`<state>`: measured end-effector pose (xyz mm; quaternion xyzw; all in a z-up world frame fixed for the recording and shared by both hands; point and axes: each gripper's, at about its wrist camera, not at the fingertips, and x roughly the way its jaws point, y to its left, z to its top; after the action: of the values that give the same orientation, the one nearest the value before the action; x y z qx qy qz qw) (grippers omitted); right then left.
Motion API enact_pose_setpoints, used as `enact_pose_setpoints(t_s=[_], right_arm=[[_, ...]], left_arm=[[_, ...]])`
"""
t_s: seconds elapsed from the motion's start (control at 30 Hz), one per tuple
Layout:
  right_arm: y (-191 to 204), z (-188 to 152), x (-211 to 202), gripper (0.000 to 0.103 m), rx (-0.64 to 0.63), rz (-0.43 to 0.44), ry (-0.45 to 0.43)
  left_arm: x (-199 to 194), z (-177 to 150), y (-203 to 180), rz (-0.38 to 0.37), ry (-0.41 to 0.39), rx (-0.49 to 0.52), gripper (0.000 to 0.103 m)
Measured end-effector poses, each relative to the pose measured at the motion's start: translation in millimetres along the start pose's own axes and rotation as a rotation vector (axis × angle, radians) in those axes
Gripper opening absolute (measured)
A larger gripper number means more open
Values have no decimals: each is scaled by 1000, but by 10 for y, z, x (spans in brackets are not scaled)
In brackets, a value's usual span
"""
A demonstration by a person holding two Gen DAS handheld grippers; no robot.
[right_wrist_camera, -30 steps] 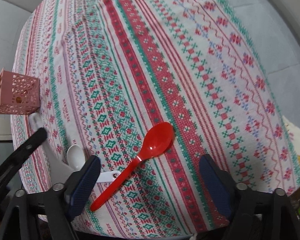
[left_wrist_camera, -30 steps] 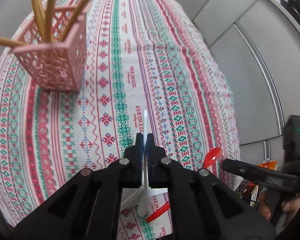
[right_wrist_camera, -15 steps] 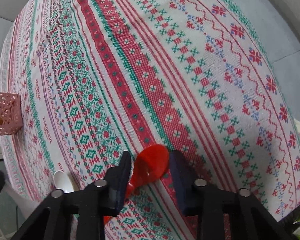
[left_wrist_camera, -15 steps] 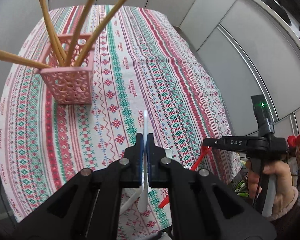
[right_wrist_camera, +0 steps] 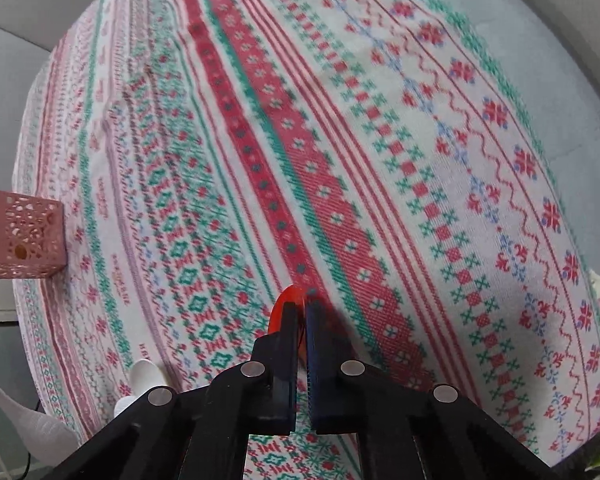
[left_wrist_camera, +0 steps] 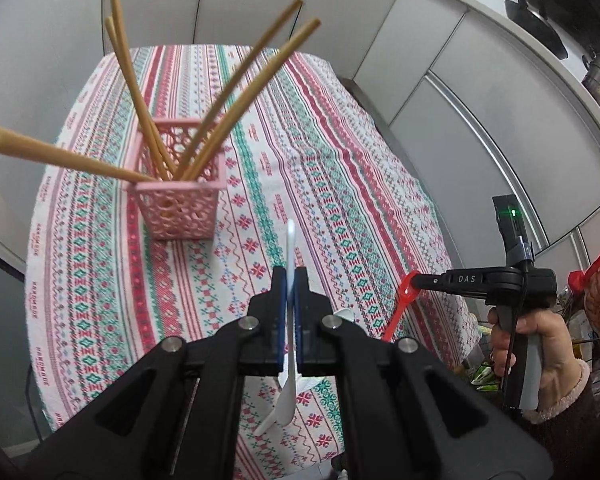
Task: Organize utensils
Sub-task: 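Lift both spoons upright and carry both tools over the pink basket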
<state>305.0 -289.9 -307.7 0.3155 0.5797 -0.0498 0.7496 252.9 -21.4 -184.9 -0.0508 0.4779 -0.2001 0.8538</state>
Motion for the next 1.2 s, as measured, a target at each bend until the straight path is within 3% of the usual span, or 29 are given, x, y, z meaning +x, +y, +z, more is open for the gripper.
enact_pose_setpoints(t_s=[0.43,0.67,0.83,1.03,1.2], right_arm=[[412,-111,-511,1,-138,46,-151],[750,-282,-963,1,-238,81,-292],[935,-346,-1233,1,-269,118,-392],[1210,-362,-1518,1,-309,124,-539],[1351,-298,-1584,1,-312,139,-601]], left_arm=[[-310,111,-12,-7,-106,6,4],[-705,216,-36,23,-266,38,4],[-911,326,65,30,-387,7,4],[-841,494,250,30,-449,-71,4],[-717,572,297,80,-493,-97,4]])
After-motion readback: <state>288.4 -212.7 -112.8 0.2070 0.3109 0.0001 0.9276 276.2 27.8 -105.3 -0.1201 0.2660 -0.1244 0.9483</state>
